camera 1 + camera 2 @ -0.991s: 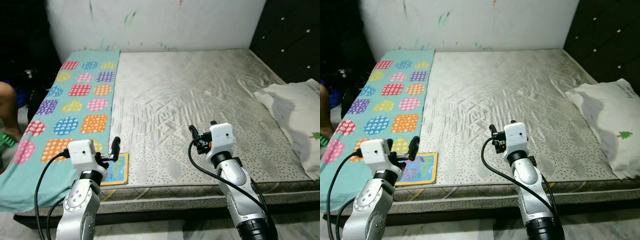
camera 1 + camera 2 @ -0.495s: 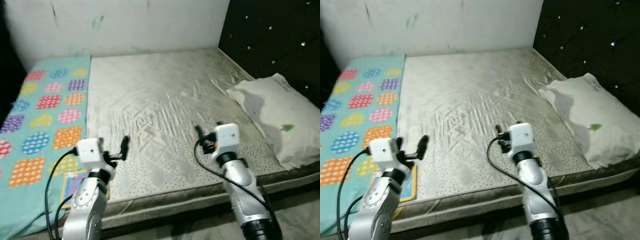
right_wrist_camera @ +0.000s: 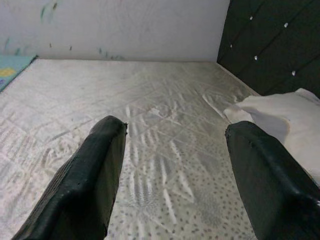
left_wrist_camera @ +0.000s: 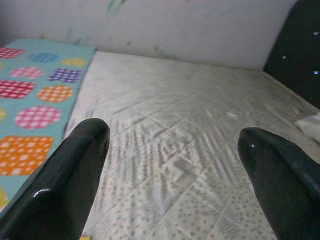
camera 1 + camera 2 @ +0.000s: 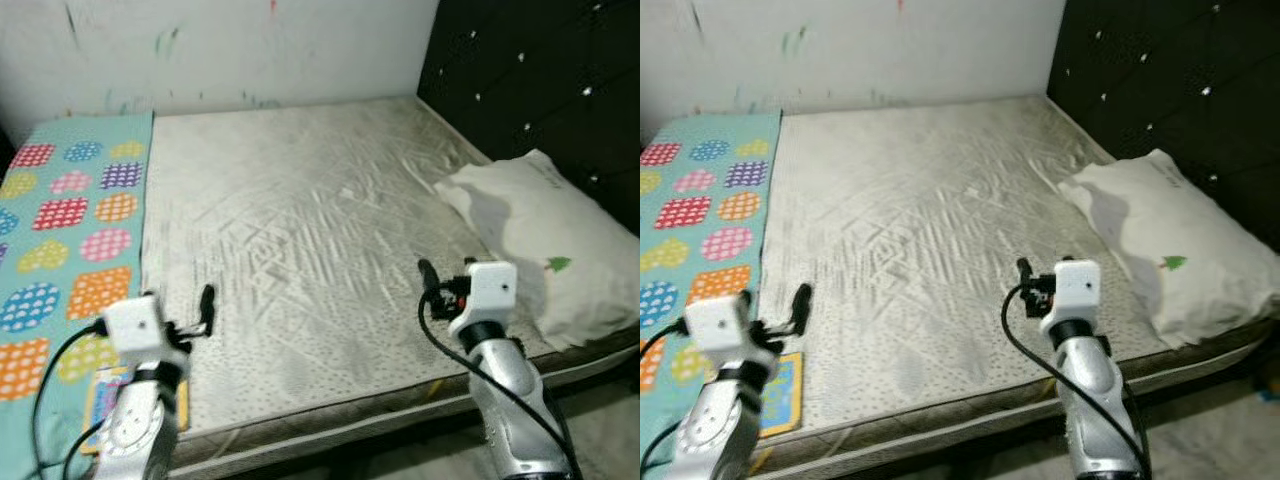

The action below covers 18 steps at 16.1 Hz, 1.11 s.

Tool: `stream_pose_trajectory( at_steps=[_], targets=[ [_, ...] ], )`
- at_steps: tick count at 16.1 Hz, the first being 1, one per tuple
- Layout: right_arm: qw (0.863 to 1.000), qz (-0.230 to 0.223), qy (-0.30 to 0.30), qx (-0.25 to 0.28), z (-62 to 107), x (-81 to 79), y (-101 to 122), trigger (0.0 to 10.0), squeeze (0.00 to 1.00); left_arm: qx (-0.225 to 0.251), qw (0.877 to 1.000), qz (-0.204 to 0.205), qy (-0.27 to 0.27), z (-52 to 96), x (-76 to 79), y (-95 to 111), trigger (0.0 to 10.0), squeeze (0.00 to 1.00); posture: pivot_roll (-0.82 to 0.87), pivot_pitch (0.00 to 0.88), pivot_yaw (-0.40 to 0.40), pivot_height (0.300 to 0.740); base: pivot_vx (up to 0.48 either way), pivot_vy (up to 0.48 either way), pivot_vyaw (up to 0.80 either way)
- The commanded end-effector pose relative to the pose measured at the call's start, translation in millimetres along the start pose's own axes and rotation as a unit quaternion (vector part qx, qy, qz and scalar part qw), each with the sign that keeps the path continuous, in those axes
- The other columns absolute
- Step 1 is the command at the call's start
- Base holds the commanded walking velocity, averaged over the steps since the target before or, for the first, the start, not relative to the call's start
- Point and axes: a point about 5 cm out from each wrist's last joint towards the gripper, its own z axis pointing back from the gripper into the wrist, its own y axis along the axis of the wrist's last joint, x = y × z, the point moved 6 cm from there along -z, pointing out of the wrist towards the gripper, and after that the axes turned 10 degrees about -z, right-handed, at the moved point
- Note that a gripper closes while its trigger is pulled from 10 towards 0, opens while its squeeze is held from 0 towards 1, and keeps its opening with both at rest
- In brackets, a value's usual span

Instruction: Clean up the room

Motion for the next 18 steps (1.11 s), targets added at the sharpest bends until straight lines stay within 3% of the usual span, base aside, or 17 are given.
stream_pose_trajectory(
  at_steps=[1,14,18],
  targets=[
    [1.0,0.001,0.004,0.008,-1.0,-4.0,8,10.0,0.0,0.0,1.0,-0.004,0.004,0.4,-1.7,2,10.0,0.0,-0.12,0.0,-0.006,0.74,0.0,0.0,0.0],
    [0.999,0.025,0.021,0.001,-3.4,-13.6,6,10.0,0.0,-0.008,1.0,0.015,-0.016,-0.7,7.9,1,10.0,0.0,-0.12,0.0,-0.009,0.74,0.0,0.0,0.0],
    [0.997,0.058,0.021,-0.042,-1.7,-11.2,-14,10.0,0.0,-0.008,1.0,0.018,-0.019,-0.6,9.3,1,10.0,0.0,-0.13,0.0,-0.012,0.74,0.0,0.0,0.0]
  ],
)
